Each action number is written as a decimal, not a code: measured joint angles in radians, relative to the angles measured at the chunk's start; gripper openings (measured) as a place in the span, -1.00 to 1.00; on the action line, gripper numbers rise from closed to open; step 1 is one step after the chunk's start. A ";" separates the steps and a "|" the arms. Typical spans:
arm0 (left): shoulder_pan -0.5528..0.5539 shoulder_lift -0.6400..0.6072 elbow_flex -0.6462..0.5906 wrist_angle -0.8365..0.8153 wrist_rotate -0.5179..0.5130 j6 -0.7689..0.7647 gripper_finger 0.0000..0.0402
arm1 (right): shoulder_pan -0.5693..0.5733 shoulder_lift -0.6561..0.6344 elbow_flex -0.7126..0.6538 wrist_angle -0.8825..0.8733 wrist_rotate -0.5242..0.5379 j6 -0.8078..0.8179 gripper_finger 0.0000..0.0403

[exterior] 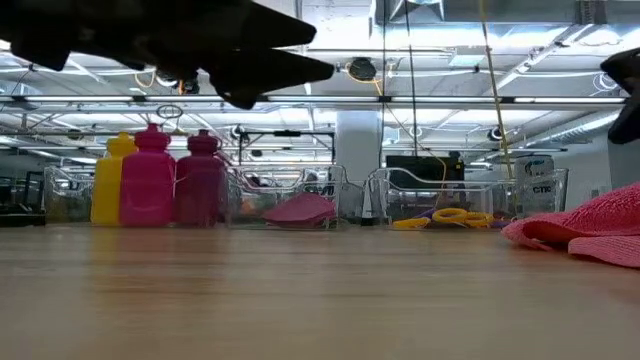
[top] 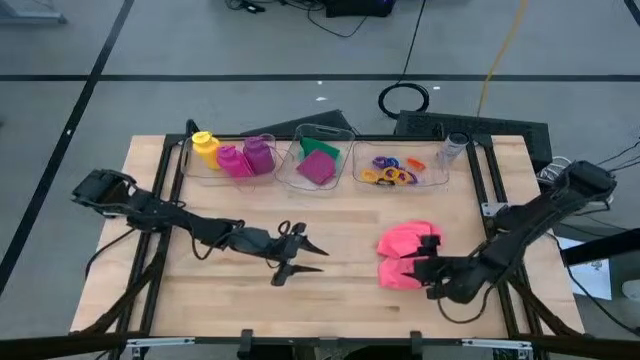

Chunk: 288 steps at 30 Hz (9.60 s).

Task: Pick & Place Sports Items
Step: Adjust the pink microfiber towel

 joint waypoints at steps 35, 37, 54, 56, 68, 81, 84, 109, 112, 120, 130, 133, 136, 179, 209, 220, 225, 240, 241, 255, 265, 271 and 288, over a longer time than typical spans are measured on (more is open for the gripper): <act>0.002 0.000 0.000 -0.006 0.000 0.001 0.18 | -0.098 0.284 0.288 -0.742 -0.175 0.289 -0.89; 0.002 0.000 0.000 -0.007 0.000 0.001 0.18 | -0.098 0.284 0.288 -0.737 -0.177 0.287 -0.98; 0.002 0.000 0.000 -0.022 0.000 -0.003 0.18 | -0.149 0.284 0.191 -0.596 -0.289 0.214 -0.50; 0.002 0.000 0.000 -0.022 0.000 -0.003 0.18 | -0.170 0.283 0.156 -0.589 -0.304 0.217 -0.42; 0.002 0.000 0.000 -0.021 0.000 -0.002 0.18 | -0.260 0.280 0.079 -0.563 -0.335 0.167 -0.52; 0.002 0.000 0.000 -0.021 0.000 0.011 0.18 | -0.260 0.147 0.077 -0.153 -0.301 -0.111 -1.00; 0.002 0.000 0.000 -0.021 0.000 0.012 0.18 | -0.260 0.113 0.077 -0.046 -0.283 -0.200 -0.99; 0.084 0.322 0.262 -0.076 -0.044 0.144 0.18 | -0.381 0.096 0.078 0.169 -0.289 -0.310 -1.00; 0.092 0.347 0.302 -0.139 -0.137 0.142 0.18 | -0.381 0.096 0.078 0.192 -0.289 -0.292 -1.00; 0.094 0.367 0.333 -0.215 -0.365 0.137 0.18 | -0.381 0.096 0.079 0.241 -0.289 -0.290 -1.00; 0.094 0.367 0.333 -0.226 -0.404 0.139 -0.13 | -0.381 0.096 0.079 0.258 -0.289 -0.293 -1.00; 0.093 0.367 0.333 -0.230 -0.403 0.139 -0.43 | -0.381 0.096 0.079 0.258 -0.289 -0.294 -1.00; 0.094 0.367 0.333 -0.234 -0.403 0.141 -0.75 | -0.381 0.096 0.079 0.257 -0.289 -0.293 -1.00; 0.157 0.082 0.333 -0.682 -0.113 -0.132 -1.00 | -0.437 0.264 0.079 0.727 -0.202 -0.571 0.23; 0.144 -0.049 0.333 -0.829 -0.270 -0.176 -1.00 | -0.395 0.331 0.079 0.440 0.110 -0.415 -0.41; 0.123 -0.086 0.333 -0.876 -0.289 -0.165 -1.00 | -0.395 0.330 0.079 0.425 0.110 -0.417 -0.87; 0.124 -0.086 0.333 -0.875 -0.290 -0.165 -1.00 | -0.395 0.289 0.079 0.396 0.106 -0.419 -0.99; 0.124 -0.103 0.333 -0.799 -0.333 -0.029 -1.00 | -0.447 0.082 0.079 0.285 0.201 -0.587 -1.00; 0.124 -0.114 0.333 -0.798 -0.334 -0.023 -1.00 | -0.447 0.082 0.079 0.287 0.236 -0.619 -1.00; 0.152 -0.320 0.333 -0.925 -0.456 0.046 -1.00 | -0.402 0.082 0.214 0.300 0.506 -0.991 -1.00; 0.160 -0.331 0.398 -1.042 -0.532 0.110 -1.00 | -0.403 0.082 0.326 0.308 0.623 -1.268 -1.00; 0.103 -0.327 0.464 -1.157 -0.538 0.032 -1.00 | -0.383 0.082 0.330 0.301 0.631 -1.227 -1.00; -0.117 -0.114 0.466 -1.257 -0.547 -0.311 -1.00 | -0.207 0.141 0.235 0.294 0.464 -0.842 -1.00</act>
